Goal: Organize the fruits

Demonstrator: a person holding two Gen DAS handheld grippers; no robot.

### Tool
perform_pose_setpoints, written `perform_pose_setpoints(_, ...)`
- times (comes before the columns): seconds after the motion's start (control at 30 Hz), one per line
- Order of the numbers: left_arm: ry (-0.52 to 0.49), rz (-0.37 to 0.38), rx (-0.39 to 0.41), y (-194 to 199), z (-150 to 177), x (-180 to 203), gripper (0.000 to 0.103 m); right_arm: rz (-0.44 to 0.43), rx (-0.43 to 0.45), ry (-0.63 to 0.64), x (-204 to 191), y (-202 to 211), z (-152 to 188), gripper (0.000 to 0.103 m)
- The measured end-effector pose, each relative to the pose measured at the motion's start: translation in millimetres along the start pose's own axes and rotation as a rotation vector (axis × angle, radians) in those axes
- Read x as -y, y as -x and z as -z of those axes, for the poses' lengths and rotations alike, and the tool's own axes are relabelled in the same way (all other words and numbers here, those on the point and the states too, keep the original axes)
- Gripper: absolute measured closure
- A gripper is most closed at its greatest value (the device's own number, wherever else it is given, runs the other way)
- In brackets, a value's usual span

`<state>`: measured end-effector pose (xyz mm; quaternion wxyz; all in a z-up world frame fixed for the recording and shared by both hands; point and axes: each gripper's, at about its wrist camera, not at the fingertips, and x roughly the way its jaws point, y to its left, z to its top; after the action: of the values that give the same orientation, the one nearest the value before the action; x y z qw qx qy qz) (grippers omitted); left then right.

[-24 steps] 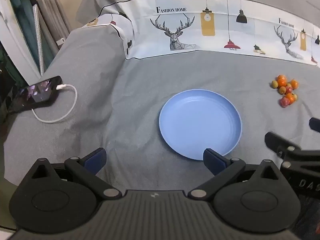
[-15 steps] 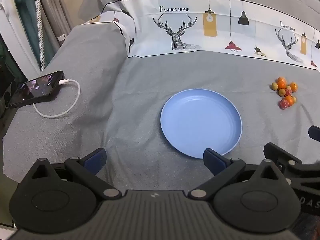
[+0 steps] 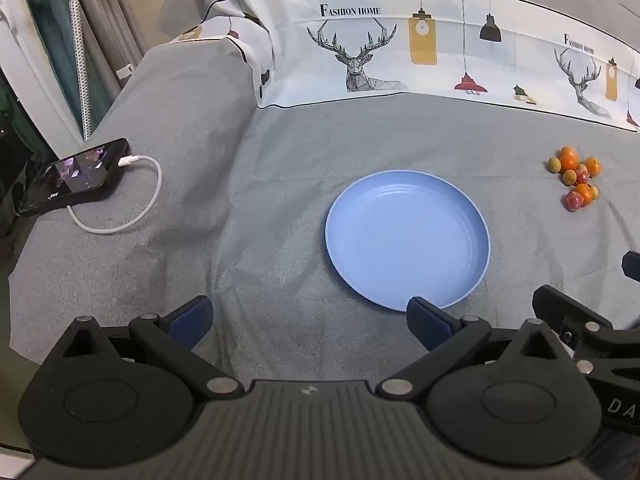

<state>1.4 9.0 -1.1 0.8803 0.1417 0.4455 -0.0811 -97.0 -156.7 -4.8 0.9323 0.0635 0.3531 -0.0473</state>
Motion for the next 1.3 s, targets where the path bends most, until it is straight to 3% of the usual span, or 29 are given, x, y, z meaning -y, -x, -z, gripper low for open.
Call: perform_pose_setpoints(1.3, -0.010, -0.013, -0.003, -1.7, 2.7, 2.3, 0.000, -0.017, -0.013, 0.000, -2.0, 0.4, 2.3, 0.000)
